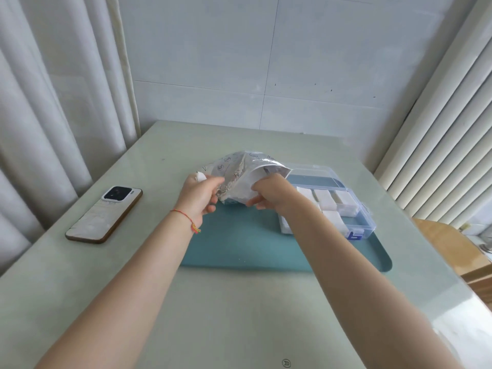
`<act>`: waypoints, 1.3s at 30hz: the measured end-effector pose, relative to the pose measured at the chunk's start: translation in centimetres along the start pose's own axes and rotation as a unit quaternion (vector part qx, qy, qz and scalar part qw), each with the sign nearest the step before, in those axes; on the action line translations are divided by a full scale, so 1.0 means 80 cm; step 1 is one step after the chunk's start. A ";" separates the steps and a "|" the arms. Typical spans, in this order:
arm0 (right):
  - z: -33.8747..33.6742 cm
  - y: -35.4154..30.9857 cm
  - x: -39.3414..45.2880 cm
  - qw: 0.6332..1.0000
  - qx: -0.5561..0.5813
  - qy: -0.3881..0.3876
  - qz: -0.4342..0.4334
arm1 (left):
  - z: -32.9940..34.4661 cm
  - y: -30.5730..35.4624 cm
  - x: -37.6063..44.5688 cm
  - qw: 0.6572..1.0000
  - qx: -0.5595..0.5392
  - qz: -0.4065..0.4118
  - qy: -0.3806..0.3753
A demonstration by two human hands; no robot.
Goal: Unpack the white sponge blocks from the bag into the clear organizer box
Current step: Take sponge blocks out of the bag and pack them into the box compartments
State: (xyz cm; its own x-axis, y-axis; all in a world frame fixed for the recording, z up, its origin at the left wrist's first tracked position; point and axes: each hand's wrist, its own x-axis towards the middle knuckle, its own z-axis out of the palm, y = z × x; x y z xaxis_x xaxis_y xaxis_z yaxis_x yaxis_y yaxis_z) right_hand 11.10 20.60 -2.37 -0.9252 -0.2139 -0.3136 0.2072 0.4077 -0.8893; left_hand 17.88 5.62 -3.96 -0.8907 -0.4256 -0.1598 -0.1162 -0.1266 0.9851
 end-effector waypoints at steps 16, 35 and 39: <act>0.033 -0.010 0.056 0.986 0.074 0.150 0.016 | 0.008 -0.012 0.012 0.985 0.143 0.097 0.006; -0.074 0.015 -0.053 0.989 0.123 -0.021 -0.082 | 0.040 0.017 -0.036 0.988 0.069 0.133 0.021; -0.066 0.016 -0.078 0.974 0.188 -0.071 -0.104 | 0.060 0.031 -0.058 0.985 -0.125 -0.018 -0.115</act>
State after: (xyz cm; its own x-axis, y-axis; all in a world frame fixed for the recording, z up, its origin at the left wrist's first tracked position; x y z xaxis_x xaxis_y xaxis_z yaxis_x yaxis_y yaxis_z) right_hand 15.47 27.17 0.23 -0.9121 -0.3878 -0.1329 0.1465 -0.0054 -0.9892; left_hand 19.66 11.57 -0.48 -0.9673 -0.2062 -0.1479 -0.0637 -0.3670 0.9281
